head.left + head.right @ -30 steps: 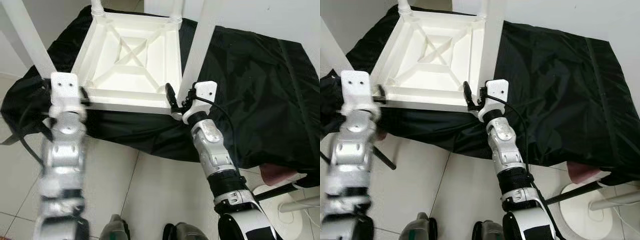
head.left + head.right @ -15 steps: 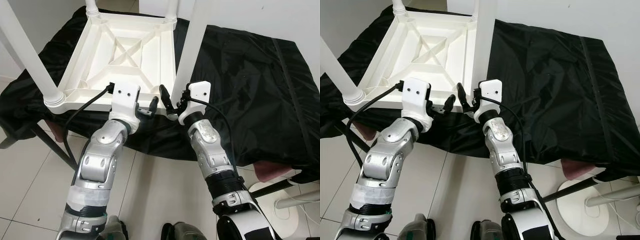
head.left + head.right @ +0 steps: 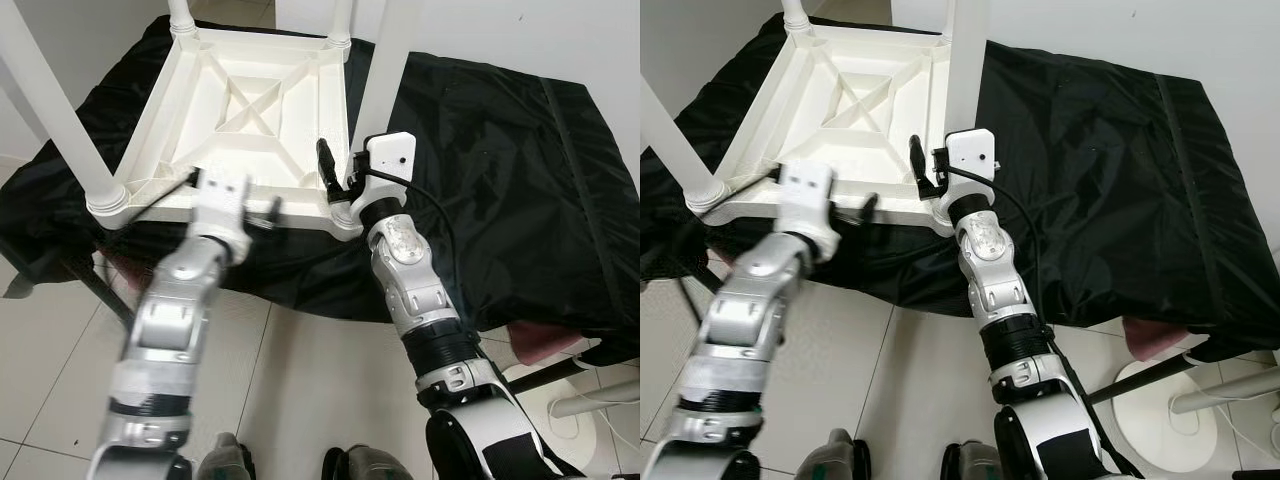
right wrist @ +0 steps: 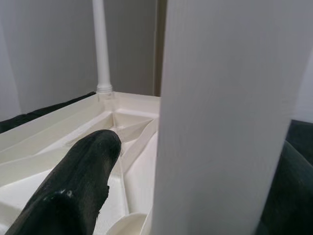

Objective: Building children table

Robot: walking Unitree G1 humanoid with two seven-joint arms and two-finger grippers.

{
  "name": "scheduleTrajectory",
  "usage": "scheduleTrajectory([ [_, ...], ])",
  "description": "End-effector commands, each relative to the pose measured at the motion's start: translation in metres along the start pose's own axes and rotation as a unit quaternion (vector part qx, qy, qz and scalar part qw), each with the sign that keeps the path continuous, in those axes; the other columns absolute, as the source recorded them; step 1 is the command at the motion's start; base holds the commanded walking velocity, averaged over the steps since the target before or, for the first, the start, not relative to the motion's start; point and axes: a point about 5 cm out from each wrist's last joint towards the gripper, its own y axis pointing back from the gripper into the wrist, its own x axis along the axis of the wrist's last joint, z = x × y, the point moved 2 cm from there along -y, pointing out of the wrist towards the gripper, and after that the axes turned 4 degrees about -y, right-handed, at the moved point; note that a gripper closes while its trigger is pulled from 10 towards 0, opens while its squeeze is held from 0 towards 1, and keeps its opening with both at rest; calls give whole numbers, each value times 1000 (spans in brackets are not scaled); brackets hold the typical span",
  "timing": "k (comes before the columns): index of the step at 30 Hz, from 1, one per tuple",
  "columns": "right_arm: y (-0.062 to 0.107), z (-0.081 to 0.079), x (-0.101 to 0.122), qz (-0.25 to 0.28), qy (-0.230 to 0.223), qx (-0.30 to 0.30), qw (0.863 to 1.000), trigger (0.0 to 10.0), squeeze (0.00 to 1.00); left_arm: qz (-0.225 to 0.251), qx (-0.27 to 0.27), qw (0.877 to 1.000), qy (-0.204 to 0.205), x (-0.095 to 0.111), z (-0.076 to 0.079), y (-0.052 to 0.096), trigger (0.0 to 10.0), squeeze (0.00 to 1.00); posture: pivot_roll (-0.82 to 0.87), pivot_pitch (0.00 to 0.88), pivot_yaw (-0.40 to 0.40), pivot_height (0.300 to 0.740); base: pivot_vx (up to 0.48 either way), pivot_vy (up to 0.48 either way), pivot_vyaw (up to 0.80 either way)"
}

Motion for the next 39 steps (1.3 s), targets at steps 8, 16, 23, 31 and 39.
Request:
scheduleTrajectory([
  [8, -12, 3, 21, 17, 10, -4, 1000, 0, 0, 54, -83, 995, 8, 21, 7, 19, 10000, 0, 7, 52, -40, 740, 0, 0, 0],
  [16, -11, 9, 12, -23, 30, -31, 999, 10000, 0, 57, -139, 989, 3, 17, 27, 31, 10000, 0, 15, 36, -48, 740, 0, 0, 0],
  [23, -8, 11, 3, -53, 18, -38, 998, 10000, 0, 60, -177, 982, -8, 15, 37, 39, 10000, 0, 8, 29, -50, 740, 0, 0, 0],
  [31, -9, 12, 3, -67, -19, -52, 996, 10000, 0, 63, -199, 978, -6, 17, 42, 43, 10000, 0, 7, 24, -52, 740, 0, 0, 0],
  [39, -11, 10, 3, -79, -49, -60, 994, 10000, 0, 72, -205, 976, -6, 20, 42, 44, 10000, 0, 8, 23, -57, 740, 0, 0, 0],
])
